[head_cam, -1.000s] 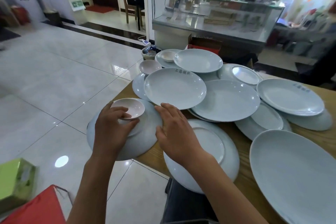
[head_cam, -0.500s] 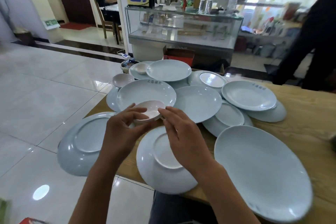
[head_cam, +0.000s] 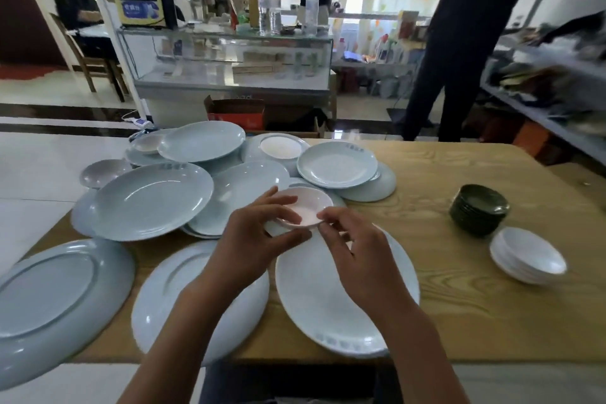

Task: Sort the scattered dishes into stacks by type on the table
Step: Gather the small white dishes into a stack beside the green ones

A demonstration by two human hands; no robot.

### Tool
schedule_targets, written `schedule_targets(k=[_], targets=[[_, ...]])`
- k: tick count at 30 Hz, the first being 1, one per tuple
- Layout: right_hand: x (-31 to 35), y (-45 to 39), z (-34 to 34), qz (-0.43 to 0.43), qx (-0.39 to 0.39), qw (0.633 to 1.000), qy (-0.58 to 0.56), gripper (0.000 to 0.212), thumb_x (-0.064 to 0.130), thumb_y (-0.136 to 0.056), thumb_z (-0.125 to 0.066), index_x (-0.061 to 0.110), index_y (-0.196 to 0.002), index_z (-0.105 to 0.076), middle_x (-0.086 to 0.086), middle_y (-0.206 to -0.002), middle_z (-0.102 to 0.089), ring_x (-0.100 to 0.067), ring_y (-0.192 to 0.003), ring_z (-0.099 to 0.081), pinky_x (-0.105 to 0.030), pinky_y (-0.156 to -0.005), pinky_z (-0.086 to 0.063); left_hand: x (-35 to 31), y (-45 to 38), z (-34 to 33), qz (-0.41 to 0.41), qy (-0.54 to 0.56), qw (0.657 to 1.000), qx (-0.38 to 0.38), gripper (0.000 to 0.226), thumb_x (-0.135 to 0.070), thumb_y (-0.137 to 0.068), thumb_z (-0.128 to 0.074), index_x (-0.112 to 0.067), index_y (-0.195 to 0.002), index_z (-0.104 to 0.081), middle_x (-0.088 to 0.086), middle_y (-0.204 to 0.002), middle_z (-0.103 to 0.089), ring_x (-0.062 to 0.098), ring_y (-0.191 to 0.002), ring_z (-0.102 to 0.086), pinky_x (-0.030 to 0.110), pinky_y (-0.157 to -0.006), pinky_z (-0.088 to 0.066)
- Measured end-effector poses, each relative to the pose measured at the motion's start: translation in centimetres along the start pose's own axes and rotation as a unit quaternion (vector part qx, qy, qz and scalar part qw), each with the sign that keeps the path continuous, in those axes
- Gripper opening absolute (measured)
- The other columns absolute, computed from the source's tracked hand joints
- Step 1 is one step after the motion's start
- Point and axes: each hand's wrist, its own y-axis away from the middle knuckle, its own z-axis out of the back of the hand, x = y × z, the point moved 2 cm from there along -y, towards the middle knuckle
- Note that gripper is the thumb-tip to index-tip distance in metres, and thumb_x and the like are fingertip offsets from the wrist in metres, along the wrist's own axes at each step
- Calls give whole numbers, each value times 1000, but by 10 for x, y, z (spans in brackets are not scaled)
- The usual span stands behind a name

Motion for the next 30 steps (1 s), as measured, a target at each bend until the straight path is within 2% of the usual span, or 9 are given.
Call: schedule_targets(k=[2,5,7,9,13,18,20,23,30], targets=[[-17,9,22,-19,-19,1000,15,17,27,-96,-57,26,-112,-64,12,-106,-65,1,-93,-59,-10,-78,-46,-10,-9,-28,-28,-43,998,36,49,-28,-70,-82,-35,-115,-64,-20,-136,-48,-15,-130,-30,15,-107,-31],[-42,22,55,-50,-62,996,42,18,30,-97,-55,28,-113,-62,12,-106,-64,2,-94,-58,-12,-76,-49,-28,-17,-72,-65,-115,987,92,80,-39,-76,-76,-38,-144,-35,-19,-154,-22,-4,-142,-13,24,-113,-20],[-59,32,80,-87,-99,990,51,19,33,-97,-54,31,-114,-60,12,-106,-62,4,-94,-57,-13,-75,-49,-40,-18,-101,-78,-189,971,124,85,-51,-81,-64,-42,-150,-14,-23,-157,0,-4,-143,6,27,-109,-13],[-76,42,103,-123,-135,981,57,19,34,-97,-53,31,-114,-60,13,-105,-62,4,-93,-57,-14,-74,-50,-51,-17,-124,-90,-226,959,148,83,-59,-85,-52,-42,-150,-3,-24,-154,11,-5,-139,14,29,-111,-8],[-112,60,147,-166,-225,956,88,18,29,-97,-54,23,-111,-63,5,-103,-63,-2,-89,-59,-23,-75,-53,-64,-15,-163,-131,-215,947,201,80,-66,-84,-35,-38,-151,-3,-17,-159,8,1,-142,20,33,-120,-5],[-148,74,186,-219,-291,922,134,16,23,-96,-57,16,-108,-65,-3,-106,-64,-13,-89,-60,-30,-80,-51,-80,-14,-194,-174,-222,929,238,76,-60,-90,-40,-32,-153,-8,-12,-159,9,5,-142,22,32,-119,2],[-159,77,193,-243,-301,910,147,18,22,-96,-56,15,-110,-65,-5,-108,-64,-16,-93,-59,-33,-82,-51,-84,-14,-204,-185,-222,924,250,74,-59,-92,-40,-31,-153,-8,-11,-159,9,4,-142,23,30,-118,4],[-167,81,196,-267,-310,899,159,19,24,-96,-55,15,-111,-64,-4,-106,-62,-16,-92,-58,-30,-79,-48,-87,-14,-215,-199,-212,923,253,72,-57,-93,-41,-28,-153,-13,-8,-161,4,5,-143,21,32,-120,0],[-170,84,191,-279,-292,898,175,29,21,-94,-58,18,-122,-63,-3,-102,-65,-16,-89,-60,-32,-78,-51,-85,-16,-229,-202,-203,920,267,67,-54,-94,-44,-27,-150,-22,-6,-161,-4,9,-146,14,36,-121,-5]])
